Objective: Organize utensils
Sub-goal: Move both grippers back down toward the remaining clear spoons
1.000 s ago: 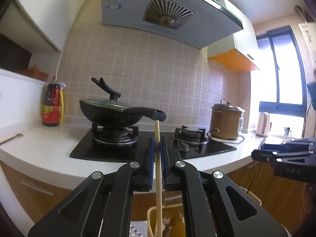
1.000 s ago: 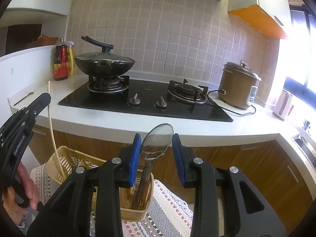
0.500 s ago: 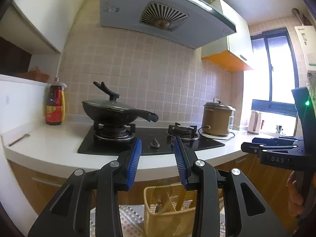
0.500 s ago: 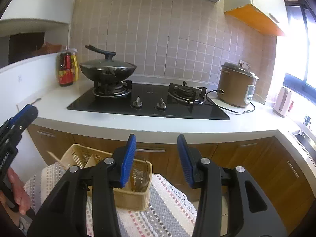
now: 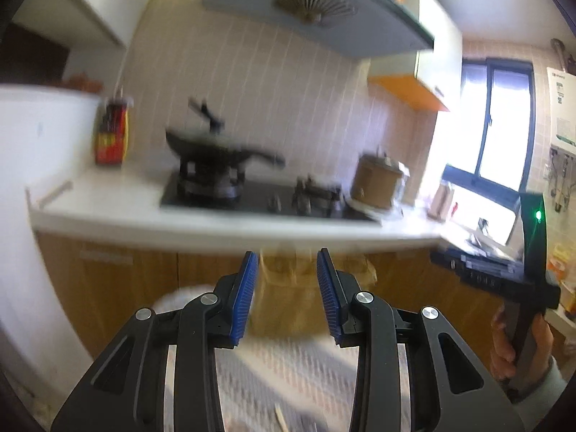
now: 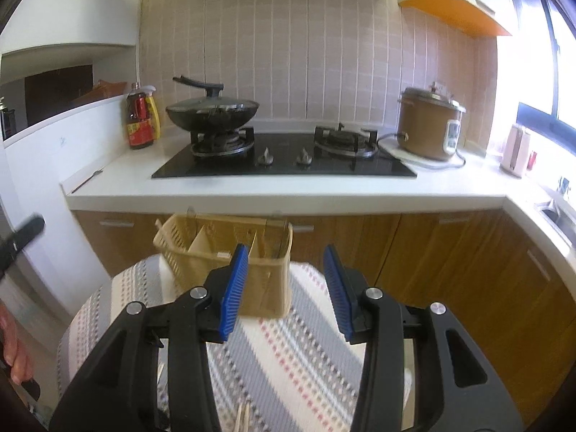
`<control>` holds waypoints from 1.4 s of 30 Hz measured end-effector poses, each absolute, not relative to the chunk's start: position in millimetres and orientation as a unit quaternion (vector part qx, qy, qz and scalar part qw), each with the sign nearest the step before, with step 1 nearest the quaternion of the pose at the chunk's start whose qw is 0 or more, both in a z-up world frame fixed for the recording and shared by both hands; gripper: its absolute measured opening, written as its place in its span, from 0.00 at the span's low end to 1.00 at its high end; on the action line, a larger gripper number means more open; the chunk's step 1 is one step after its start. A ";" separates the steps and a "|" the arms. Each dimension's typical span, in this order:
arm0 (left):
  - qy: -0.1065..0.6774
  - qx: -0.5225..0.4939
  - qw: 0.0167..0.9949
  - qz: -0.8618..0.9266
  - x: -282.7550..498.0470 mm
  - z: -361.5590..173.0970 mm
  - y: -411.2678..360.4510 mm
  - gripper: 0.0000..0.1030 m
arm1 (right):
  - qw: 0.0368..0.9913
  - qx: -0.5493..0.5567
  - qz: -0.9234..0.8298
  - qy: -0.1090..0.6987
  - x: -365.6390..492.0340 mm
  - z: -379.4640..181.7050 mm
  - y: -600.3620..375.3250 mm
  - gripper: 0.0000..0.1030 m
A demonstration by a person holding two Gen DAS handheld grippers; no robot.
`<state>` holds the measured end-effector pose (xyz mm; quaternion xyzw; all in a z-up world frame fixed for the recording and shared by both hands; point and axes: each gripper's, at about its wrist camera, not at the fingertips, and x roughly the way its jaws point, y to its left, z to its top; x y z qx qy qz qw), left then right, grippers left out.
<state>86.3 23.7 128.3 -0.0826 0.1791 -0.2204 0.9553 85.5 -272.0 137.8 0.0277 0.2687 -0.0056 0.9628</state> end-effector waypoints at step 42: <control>0.540 -0.067 0.831 -0.115 137.8 -54.1 7.6 0.26 | 0.795 0.098 0.146 0.581 100.9 -53.6 -170.1 0.41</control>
